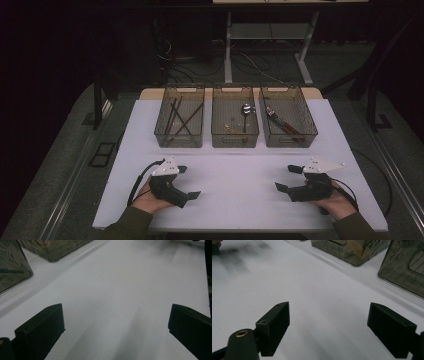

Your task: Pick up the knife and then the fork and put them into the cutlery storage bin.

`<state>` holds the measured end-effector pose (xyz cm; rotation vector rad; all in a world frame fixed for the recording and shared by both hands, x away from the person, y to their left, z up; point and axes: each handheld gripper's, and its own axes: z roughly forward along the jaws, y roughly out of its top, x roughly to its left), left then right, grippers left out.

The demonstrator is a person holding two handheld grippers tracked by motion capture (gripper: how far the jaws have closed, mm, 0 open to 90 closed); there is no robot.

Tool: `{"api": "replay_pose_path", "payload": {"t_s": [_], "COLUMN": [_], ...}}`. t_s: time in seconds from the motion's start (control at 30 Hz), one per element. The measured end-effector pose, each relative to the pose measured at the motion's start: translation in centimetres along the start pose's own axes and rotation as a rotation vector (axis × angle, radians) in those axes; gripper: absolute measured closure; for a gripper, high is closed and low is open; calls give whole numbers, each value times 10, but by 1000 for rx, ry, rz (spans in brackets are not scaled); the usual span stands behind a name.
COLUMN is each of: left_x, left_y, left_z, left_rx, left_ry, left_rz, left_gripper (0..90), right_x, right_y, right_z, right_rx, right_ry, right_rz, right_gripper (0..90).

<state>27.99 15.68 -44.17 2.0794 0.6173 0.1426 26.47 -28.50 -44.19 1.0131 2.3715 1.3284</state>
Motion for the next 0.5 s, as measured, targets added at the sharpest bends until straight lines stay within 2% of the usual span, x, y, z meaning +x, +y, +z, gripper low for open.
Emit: {"api": "replay_pose_path", "payload": {"t_s": [0.5], "left_x": [-1], "left_y": [0], "left_z": [-1], "left_rx": [-6], "left_ry": [-1], "left_rz": [0], "left_gripper": [0], "right_x": [2], "right_y": [-1], "right_z": [1], "right_rx": [2], "right_ry": [-5], "right_rz": [-3], "right_gripper": [176]}}
